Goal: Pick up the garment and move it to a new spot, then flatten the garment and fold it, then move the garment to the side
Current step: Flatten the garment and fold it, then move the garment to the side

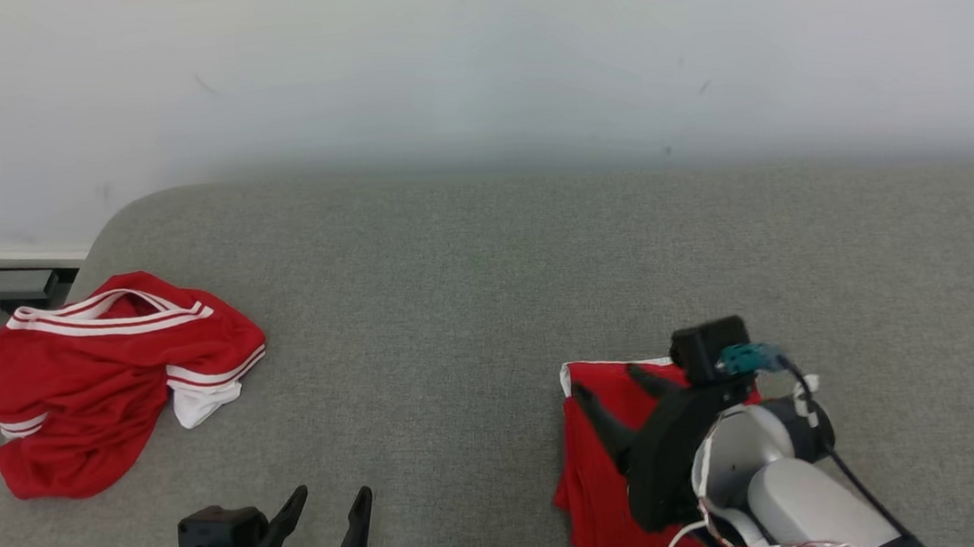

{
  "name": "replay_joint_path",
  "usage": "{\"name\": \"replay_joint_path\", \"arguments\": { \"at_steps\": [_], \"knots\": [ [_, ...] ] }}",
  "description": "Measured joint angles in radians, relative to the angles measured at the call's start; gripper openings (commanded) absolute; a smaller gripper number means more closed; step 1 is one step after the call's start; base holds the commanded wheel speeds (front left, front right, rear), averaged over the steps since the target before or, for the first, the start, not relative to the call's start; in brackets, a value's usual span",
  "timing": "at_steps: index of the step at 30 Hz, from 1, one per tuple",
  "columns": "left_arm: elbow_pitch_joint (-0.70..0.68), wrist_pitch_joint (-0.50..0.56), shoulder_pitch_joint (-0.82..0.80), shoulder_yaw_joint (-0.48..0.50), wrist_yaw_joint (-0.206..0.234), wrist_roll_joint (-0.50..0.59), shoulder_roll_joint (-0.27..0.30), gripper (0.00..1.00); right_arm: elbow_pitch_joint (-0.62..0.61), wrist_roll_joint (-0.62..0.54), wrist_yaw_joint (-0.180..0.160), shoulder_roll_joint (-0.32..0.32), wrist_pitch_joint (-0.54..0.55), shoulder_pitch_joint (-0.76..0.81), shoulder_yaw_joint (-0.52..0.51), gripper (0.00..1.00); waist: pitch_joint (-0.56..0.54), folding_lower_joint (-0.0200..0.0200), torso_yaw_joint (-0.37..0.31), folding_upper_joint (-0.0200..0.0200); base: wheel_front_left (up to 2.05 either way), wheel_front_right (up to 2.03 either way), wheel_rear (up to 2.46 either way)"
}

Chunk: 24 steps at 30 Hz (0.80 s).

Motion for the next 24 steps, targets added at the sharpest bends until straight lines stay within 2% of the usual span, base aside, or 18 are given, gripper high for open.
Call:
{"name": "replay_joint_path", "arguments": {
  "at_steps": [5, 11, 24],
  "knots": [
    [0.000, -0.002, 0.005, 0.005, 0.000, -0.001, 0.004, 1.00, -0.022, -0.059, 0.000, 0.001, -0.025, 0.026, -0.110, 1.00, -0.010, 0.0000, -0.016, 0.0000, 0.00, 0.00, 0.00],
    [-0.006, -0.004, 0.010, 0.006, 0.000, -0.001, 0.006, 1.00, -0.031, -0.123, 0.000, -0.023, -0.041, 0.150, -0.260, 1.00, -0.020, 0.0000, -0.034, 0.0000, 0.00, 0.00, 0.00],
    [-0.033, -0.002, 0.018, -0.005, 0.000, 0.002, 0.011, 1.00, 0.059, -0.151, 0.000, -0.008, -0.016, 0.183, -0.375, 1.00, 0.003, 0.0000, -0.045, 0.0000, 0.00, 0.00, 0.00]
  ]
}}
